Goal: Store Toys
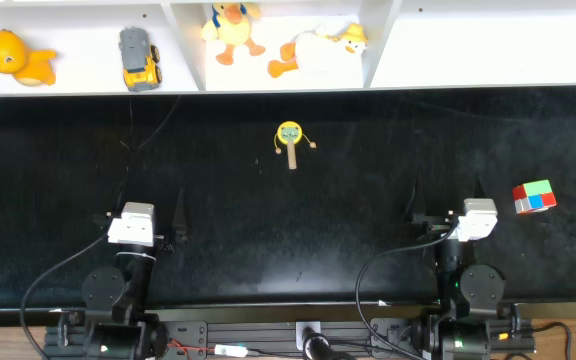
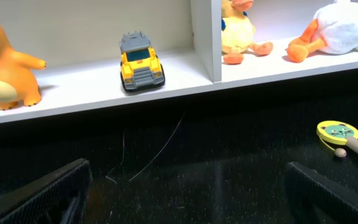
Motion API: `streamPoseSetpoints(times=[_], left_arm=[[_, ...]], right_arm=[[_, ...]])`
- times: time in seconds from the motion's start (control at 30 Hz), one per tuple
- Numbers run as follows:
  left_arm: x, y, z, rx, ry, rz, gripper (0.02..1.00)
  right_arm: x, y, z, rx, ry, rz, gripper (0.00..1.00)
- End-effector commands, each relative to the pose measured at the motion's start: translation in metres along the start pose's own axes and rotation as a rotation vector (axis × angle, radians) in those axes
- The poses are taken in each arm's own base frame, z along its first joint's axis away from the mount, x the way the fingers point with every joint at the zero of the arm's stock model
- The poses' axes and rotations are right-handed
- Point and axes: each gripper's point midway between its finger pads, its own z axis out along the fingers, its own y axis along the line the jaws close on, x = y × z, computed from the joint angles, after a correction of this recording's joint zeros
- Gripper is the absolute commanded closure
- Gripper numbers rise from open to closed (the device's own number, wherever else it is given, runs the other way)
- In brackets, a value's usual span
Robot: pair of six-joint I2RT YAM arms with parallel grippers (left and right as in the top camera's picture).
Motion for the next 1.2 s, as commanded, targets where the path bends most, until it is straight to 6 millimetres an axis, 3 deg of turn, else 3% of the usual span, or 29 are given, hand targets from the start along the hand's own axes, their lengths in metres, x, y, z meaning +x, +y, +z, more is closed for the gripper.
streamPoseSetpoints(times=[0.03, 0.2, 0.5, 0.7, 0.83, 0.87, 1.07, 1.2], left_arm=[[-0.001, 0.002, -0.001, -0.011, -0.008, -0.022, 0.020], [-0.001, 0.002, -0.001, -0.011, -0.008, -0.022, 0.020], [-0.001, 0.002, -0.001, -0.011, -0.008, -0.022, 0.020], [-0.001, 0.002, -0.001, -0.011, -0.008, -0.022, 0.020], [-0.001, 0.002, -0.001, -0.011, -0.008, -0.022, 0.020], [-0.001, 0.002, -0.001, -0.011, -0.008, -0.022, 0.023], [-0.001, 0.002, -0.001, -0.010, -0.008, -0.022, 0.020], [-0.001, 0.002, -0.001, -0.011, -0.008, -0.022, 0.020]], right_arm=[[0.004, -0.001, 0.000, 0.005, 0.003, 0.002, 0.005], [0.003, -0.004, 0.002, 0.032, 0.074, 0.031, 0.003], [-0.010, 0.036, 0.015, -0.058, 0.497, 0.172, 0.007], [-0.003, 0.079, 0.024, -0.143, 0.764, 0.108, 0.005], [0.008, 0.099, 0.040, -0.021, 0.863, 0.142, 0.005], [0.015, 0.115, 0.048, 0.000, 0.891, 0.139, 0.003], [0.048, 0.172, 0.067, 0.045, 0.971, 0.148, 0.005], [0.065, 0.201, 0.074, 0.051, 0.996, 0.110, 0.005]])
